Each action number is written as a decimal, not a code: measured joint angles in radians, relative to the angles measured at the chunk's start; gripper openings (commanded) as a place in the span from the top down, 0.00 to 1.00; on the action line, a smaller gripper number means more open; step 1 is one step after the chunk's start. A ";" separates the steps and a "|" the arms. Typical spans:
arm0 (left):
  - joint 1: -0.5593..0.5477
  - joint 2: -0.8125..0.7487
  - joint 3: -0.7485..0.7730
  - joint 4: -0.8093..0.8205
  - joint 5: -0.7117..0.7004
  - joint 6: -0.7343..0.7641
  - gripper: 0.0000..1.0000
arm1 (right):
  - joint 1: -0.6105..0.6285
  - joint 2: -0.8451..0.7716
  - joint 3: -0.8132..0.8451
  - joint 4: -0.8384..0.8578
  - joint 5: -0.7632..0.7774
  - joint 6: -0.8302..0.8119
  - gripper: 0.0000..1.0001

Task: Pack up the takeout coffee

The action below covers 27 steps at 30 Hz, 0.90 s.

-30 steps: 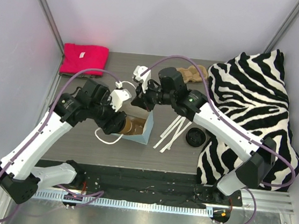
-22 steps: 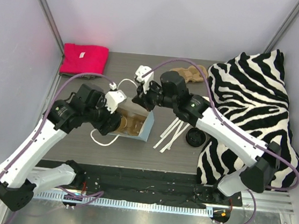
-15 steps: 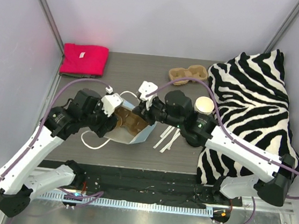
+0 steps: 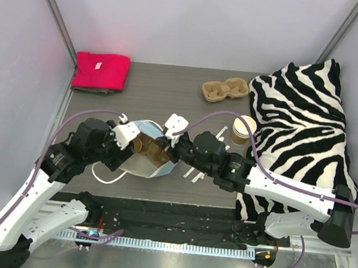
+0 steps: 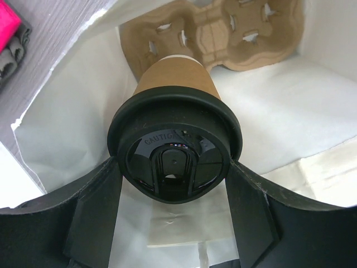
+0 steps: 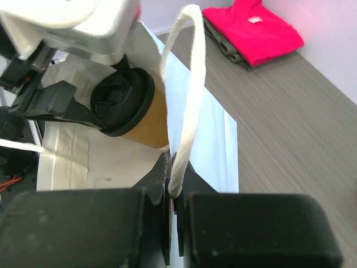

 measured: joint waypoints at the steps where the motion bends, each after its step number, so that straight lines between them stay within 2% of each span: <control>1: 0.000 -0.007 -0.005 0.000 0.002 0.009 0.56 | 0.005 0.005 0.010 -0.011 0.014 0.013 0.99; 5: 0.000 -0.010 -0.004 0.002 0.011 0.035 0.57 | 0.006 0.047 0.103 -0.067 0.045 0.055 0.99; 12: 0.000 0.042 0.013 0.034 0.003 0.083 0.57 | 0.005 0.066 0.158 -0.106 0.024 0.138 0.99; 18: -0.001 0.081 -0.005 0.085 -0.014 0.137 0.57 | -0.005 0.086 0.170 -0.108 -0.010 0.208 0.99; 27: -0.040 0.045 -0.089 0.148 -0.039 0.231 0.58 | -0.039 0.088 0.170 -0.105 -0.083 0.254 0.99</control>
